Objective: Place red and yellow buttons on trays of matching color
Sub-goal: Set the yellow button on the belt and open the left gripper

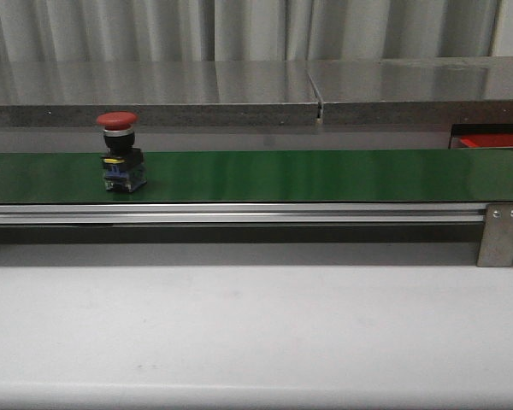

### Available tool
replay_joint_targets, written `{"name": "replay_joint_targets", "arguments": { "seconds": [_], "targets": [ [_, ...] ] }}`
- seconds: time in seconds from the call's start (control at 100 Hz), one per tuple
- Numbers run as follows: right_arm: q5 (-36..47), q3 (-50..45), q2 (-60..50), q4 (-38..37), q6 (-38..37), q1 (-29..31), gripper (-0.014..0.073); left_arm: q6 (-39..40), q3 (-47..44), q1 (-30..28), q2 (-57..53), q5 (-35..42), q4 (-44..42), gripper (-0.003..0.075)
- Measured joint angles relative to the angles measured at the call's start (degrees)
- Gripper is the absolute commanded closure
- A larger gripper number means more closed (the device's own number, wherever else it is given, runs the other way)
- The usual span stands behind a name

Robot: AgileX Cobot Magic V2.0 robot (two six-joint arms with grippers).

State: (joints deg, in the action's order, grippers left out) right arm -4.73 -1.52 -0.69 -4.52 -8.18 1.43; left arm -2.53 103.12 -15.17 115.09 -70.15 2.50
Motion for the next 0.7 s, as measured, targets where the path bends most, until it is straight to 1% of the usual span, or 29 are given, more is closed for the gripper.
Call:
{"name": "replay_joint_targets", "arguments": {
  "seconds": [0.05, 0.1, 0.15, 0.17, 0.19, 0.21, 0.23, 0.24, 0.26, 0.28, 0.29, 0.34, 0.41, 0.52, 0.59, 0.64, 0.66, 0.67, 0.7],
  "targets": [
    [0.0, 0.0, 0.0, 0.0, 0.0, 0.0, 0.0602, 0.0, 0.1, 0.0, 0.7, 0.3, 0.4, 0.0493],
    [0.0, 0.0, 0.0, 0.0, 0.0, 0.0, 0.0602, 0.0, 0.1, 0.0, 0.9, 0.4, 1.2, 0.0461],
    [0.0, 0.0, 0.0, 0.0, 0.0, 0.0, 0.0602, 0.0, 0.3, 0.0, 0.9, 0.4, 1.5, 0.0394],
    [0.0, 0.0, 0.0, 0.0, 0.0, 0.0, 0.0602, 0.0, 0.4, 0.0, 0.9, 0.4, 1.7, 0.0356],
    [0.0, 0.0, 0.0, 0.0, 0.0, 0.0, 0.0602, 0.0, 0.4, 0.0, 0.9, 0.4, 1.8, 0.0301],
    [0.0, 0.0, 0.0, 0.0, 0.0, 0.0, 0.0602, 0.0, 0.5, 0.0, 1.0, 0.4, 1.8, 0.0274],
    [0.0, 0.0, 0.0, 0.0, 0.0, 0.0, 0.0602, 0.0, 0.5, 0.0, 1.1, 0.4, 1.8, 0.0219],
    [0.0, 0.0, 0.0, 0.0, 0.0, 0.0, 0.0602, 0.0, 0.5, 0.0, 1.1, 0.4, 1.8, 0.0219],
    [0.0, 0.0, 0.0, 0.0, 0.0, 0.0, 0.0602, 0.0, 0.6, 0.0, 1.3, 0.4, 1.8, 0.0171],
    [0.0, 0.0, 0.0, 0.0, 0.0, 0.0, 0.0602, 0.0, 0.9, 0.0, 1.2, 0.4, 1.8, 0.0151],
    [0.0, 0.0, 0.0, 0.0, 0.0, 0.0, 0.0602, 0.0, 0.9, 0.0, 1.4, 0.4, 1.8, 0.0127],
    [0.0, 0.0, 0.0, 0.0, 0.0, 0.0, 0.0602, 0.0, 1.9, 0.0, 1.5, 0.3, 1.9, 0.0106],
    [0.0, 0.0, 0.0, 0.0, 0.0, 0.0, 0.0602, 0.0, 3.2, 0.1, 1.5, 0.3, 2.6, 0.0125],
    [0.0, 0.0, 0.0, 0.0, 0.0, 0.0, 0.0602, -0.6, 4.5, 0.9, 0.5, 0.8, 3.5, 0.0185],
    [0.0, 0.0, 0.0, 0.0, 0.0, 0.0, 0.0602, -1.6, 4.6, 2.1, -0.9, 1.0, 4.2, 0.0255],
    [0.0, 0.0, 0.0, 0.0, 0.0, 0.0, 0.0602, -2.0, 4.7, 3.2, -2.1, 1.0, 4.4, 0.0339],
    [0.0, 0.0, 0.0, 0.0, 0.0, 0.0, 0.0602, -2.2, 4.7, 3.7, -2.6, 1.0, 4.6, 0.0392],
    [0.0, 0.0, 0.0, 0.0, 0.0, 0.0, 0.0602, -2.2, 4.7, 4.1, -2.8, 1.0, 4.6, 0.0392],
    [0.0, 0.0, 0.0, 0.0, 0.0, 0.0, 0.0602, -2.3, 4.7, 4.8, -3.6, 1.0, 4.8, 0.0465]
  ]
}}
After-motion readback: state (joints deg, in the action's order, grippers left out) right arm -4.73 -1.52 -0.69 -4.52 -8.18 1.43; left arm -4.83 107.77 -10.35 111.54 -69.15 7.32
